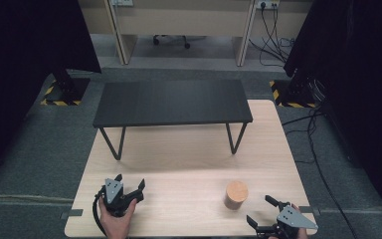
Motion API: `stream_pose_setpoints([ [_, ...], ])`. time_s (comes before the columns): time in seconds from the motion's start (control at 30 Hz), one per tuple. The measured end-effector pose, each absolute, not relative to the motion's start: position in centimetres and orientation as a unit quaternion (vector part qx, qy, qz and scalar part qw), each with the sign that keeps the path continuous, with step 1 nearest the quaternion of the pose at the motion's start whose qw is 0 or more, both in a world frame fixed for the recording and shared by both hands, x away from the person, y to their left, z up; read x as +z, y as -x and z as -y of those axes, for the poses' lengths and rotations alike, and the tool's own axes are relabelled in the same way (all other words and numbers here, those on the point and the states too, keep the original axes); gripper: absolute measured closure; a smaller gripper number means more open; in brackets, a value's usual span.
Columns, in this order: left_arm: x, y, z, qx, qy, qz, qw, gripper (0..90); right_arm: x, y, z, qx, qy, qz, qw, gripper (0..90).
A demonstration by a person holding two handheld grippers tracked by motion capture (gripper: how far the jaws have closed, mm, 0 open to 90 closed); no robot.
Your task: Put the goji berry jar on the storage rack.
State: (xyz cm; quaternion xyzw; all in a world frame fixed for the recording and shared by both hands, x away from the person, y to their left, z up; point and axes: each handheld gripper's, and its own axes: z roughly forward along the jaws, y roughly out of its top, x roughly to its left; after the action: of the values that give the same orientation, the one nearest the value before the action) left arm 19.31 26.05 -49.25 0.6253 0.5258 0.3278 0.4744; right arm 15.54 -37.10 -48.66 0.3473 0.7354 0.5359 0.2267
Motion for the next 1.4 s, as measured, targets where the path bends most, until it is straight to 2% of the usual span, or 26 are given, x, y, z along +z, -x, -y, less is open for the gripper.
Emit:
stream_pose_setpoints([
  [1.17, -49.3, -19.2, -26.1, 0.328, -0.622, -0.526, 0.477, 10.3, -47.5, -18.6, 32.9, 0.507, -0.352, -0.755, 0.223, 1.4],
  [1.4, -49.3, -19.2, -26.2, 0.327, -0.622, -0.527, 0.478, 10.2, -47.6, -19.6, 32.1, 0.499, -0.354, -0.76, 0.218, 4.8],
])
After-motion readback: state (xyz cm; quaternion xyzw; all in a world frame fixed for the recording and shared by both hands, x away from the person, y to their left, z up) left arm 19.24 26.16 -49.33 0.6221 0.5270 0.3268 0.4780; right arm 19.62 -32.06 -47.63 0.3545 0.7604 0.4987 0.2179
